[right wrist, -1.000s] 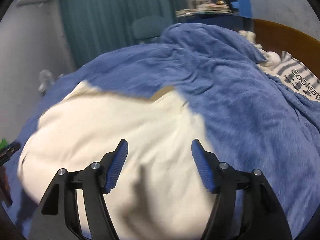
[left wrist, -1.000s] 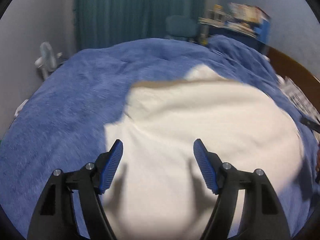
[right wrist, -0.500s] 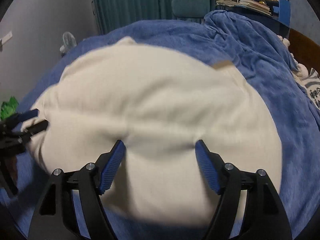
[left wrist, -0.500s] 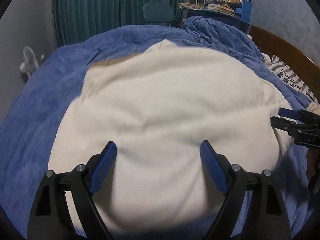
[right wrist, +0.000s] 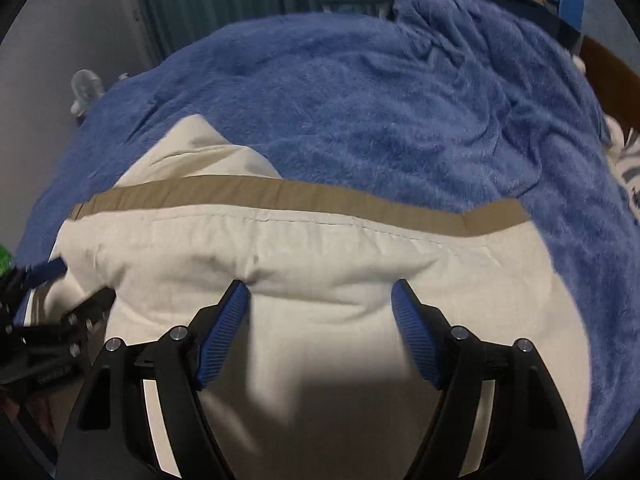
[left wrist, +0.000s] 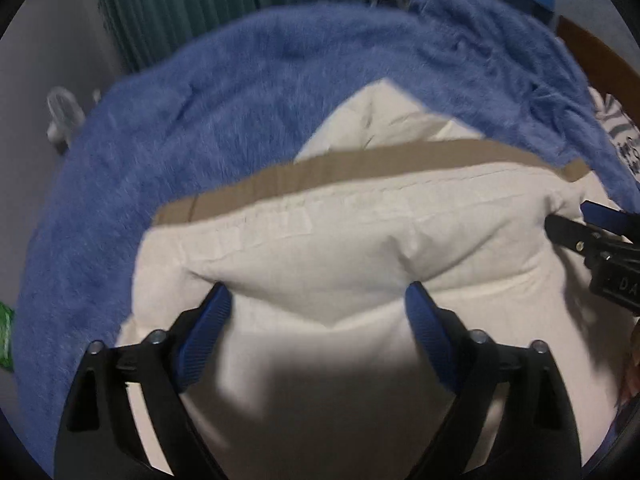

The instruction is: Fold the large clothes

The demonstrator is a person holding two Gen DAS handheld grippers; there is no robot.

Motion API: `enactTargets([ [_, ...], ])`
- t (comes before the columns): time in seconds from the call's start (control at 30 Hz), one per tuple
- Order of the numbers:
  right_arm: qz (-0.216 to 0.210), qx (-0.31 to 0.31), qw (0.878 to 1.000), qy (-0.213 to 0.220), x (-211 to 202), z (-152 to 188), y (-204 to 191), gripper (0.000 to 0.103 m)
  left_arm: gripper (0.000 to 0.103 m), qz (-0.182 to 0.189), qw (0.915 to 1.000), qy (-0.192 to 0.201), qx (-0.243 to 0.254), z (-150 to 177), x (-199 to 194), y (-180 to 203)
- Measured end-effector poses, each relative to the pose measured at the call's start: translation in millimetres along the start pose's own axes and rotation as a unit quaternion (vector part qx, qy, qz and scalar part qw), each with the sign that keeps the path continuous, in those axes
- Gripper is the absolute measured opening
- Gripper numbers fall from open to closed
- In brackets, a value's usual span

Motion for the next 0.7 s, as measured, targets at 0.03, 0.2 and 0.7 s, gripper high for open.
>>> enactTargets([
  [0.03,0.003,-0.003,1.0,-0.017,9.3,2.9,-0.3,0.073,0.091,-0.002,0.9999,-0.013,0.002,1.8,5.7,-1.9],
  [0.2,-0.005,-0.004,0.998,-0.069,39.4,20.9,-1.8,0.075,0.095,-0.016,0.9988,-0.045,0.012,13.2,27.6,-4.0],
  [0.7,-0.009,-0.003,0.996,-0.093,62.9,33.3,-2.1,0.076,0.097,0.006,0.9983,-0.058,-0.004,23.7,60.0,-5.4],
])
Point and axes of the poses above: each gripper's, at about its wrist camera, not at the fingertips, and x roughly the way its jaws point, y to its right, z to its underside, the point moved 9 cm from there along x, roughly the way its jaws point, and after that the axes turned 5 degrees about -x, right-handed, at the moved point
